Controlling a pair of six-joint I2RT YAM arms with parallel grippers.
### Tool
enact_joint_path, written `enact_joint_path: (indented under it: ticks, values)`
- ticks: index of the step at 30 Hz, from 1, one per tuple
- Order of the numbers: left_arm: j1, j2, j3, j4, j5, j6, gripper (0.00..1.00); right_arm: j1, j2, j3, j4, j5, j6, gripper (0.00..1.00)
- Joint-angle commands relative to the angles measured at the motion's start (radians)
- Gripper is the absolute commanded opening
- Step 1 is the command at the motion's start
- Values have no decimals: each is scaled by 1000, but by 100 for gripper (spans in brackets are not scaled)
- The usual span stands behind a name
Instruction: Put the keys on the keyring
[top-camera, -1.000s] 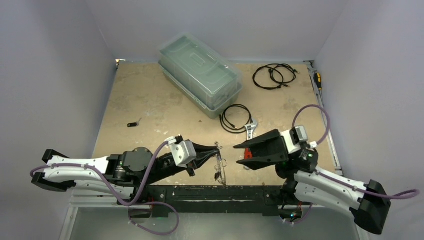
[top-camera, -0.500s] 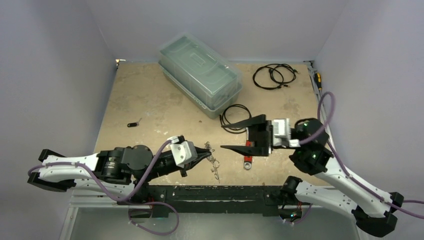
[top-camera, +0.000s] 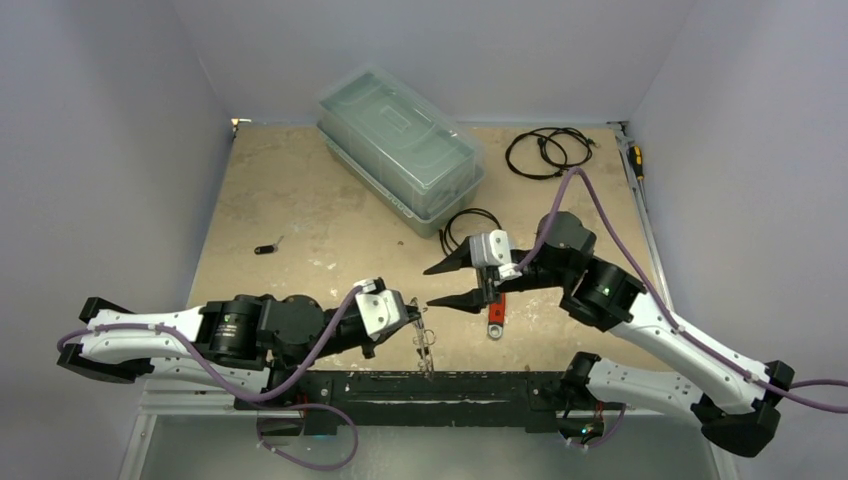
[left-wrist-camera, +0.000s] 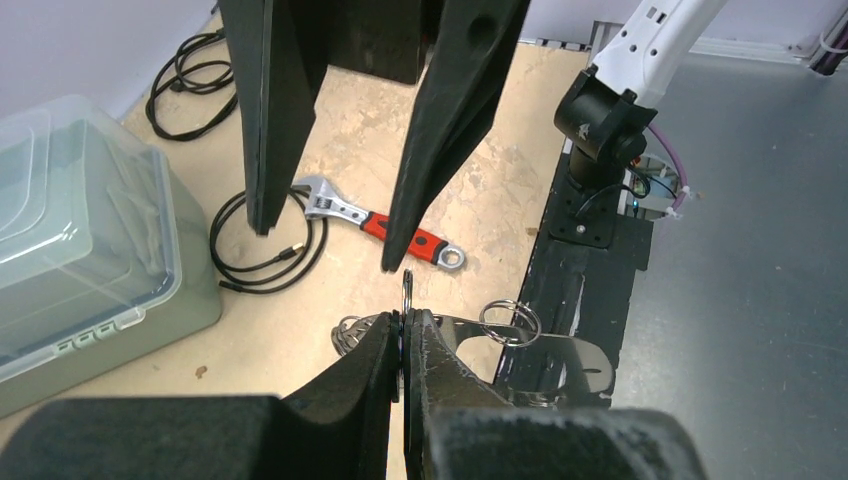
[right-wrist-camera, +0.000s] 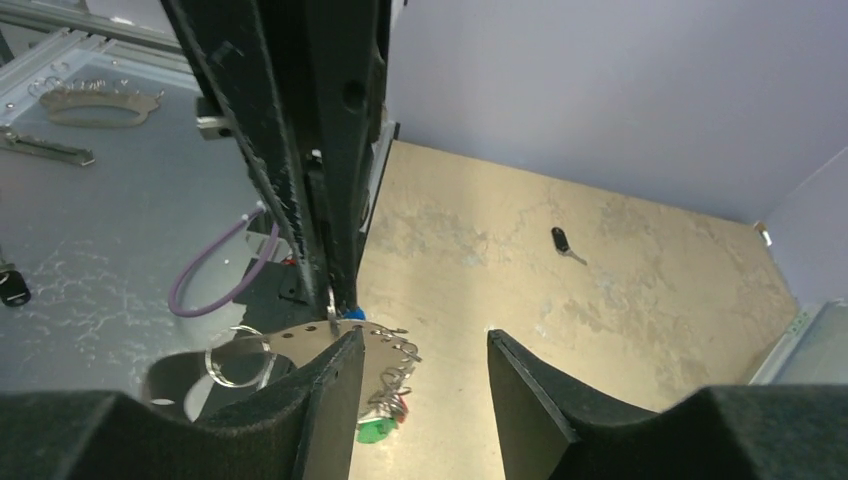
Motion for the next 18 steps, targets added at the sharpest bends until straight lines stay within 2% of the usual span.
enact_joint_path:
  ticks: [1, 8, 16, 18]
  values:
    - [2, 5, 17, 4, -10, -27, 0, 4, -62, 13, 25, 6, -5, 53]
    - [2, 13, 25, -7, -3, -33, 0, 5, -39, 24, -8, -100, 2, 49]
    - [2, 40, 51, -26, 15, -26, 0, 19, 39, 54, -90, -142, -33, 33]
    - [2, 47, 53, -30, 15, -27, 0, 21, 44, 54, -94, -145, -35, 32]
